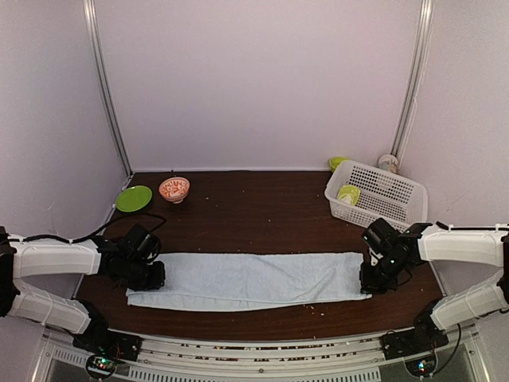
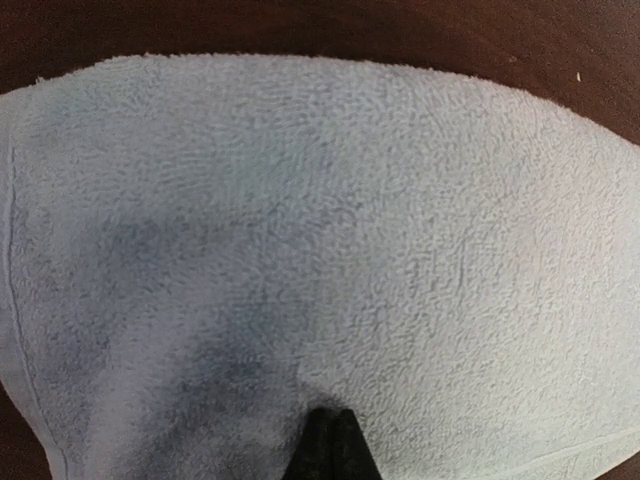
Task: Roll the towels
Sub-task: Smooth out the towel at the center of the board.
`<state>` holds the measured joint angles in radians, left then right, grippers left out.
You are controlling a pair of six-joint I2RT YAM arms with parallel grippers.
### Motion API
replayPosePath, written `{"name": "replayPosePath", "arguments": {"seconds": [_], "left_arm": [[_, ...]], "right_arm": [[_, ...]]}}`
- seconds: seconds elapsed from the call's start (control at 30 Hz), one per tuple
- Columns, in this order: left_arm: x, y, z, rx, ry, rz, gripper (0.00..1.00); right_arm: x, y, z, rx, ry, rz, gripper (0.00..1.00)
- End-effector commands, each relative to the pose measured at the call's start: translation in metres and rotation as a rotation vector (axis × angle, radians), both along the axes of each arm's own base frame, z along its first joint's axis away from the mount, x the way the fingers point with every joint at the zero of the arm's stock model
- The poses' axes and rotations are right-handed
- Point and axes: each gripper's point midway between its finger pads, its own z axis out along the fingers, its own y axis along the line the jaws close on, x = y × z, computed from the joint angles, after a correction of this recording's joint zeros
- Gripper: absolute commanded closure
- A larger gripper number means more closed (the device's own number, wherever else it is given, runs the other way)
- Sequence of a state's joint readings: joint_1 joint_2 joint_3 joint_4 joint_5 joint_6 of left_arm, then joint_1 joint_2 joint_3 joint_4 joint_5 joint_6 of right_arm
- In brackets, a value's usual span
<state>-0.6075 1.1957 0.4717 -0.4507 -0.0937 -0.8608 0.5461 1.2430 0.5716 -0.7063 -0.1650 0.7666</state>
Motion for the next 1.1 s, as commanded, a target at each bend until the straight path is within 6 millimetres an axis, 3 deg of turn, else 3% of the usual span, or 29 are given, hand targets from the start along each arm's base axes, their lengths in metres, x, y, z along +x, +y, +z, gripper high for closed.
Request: {"name": "replayPosePath", "arguments": {"seconds": [0.0,0.03,0.63,0.87,0.9,1.07], "left_arm": [[-0.007,0.009,-0.003,0.034,0.034,-0.002,1.0],[-0.008,0.009,-0.003,0.037,0.033,-0.002,1.0],[-0.018,0.017,-0.023,0.061,0.072,0.002,1.0],[-0.016,0.009,-0.018,0.032,0.067,-0.026,1.0],[-0.016,0.007,-0.016,0.021,0.063,-0.035,0.98],[-0.014,-0.008,0.002,-0.047,0.044,-0.091,0.64]], "right_arm": [[-0.002,0.0,-0.001,-0.005,-0.001,0.002,0.96],[-0.002,-0.003,0.0,-0.015,-0.007,-0.001,1.0],[0.0,-0.054,0.018,-0.285,-0.061,-0.054,1.0],[-0.007,-0.05,0.004,-0.263,-0.002,-0.053,1.0],[-0.006,-0.048,0.005,-0.253,-0.007,-0.052,0.99],[0.004,-0.04,0.019,-0.205,-0.052,-0.059,0.68]]}}
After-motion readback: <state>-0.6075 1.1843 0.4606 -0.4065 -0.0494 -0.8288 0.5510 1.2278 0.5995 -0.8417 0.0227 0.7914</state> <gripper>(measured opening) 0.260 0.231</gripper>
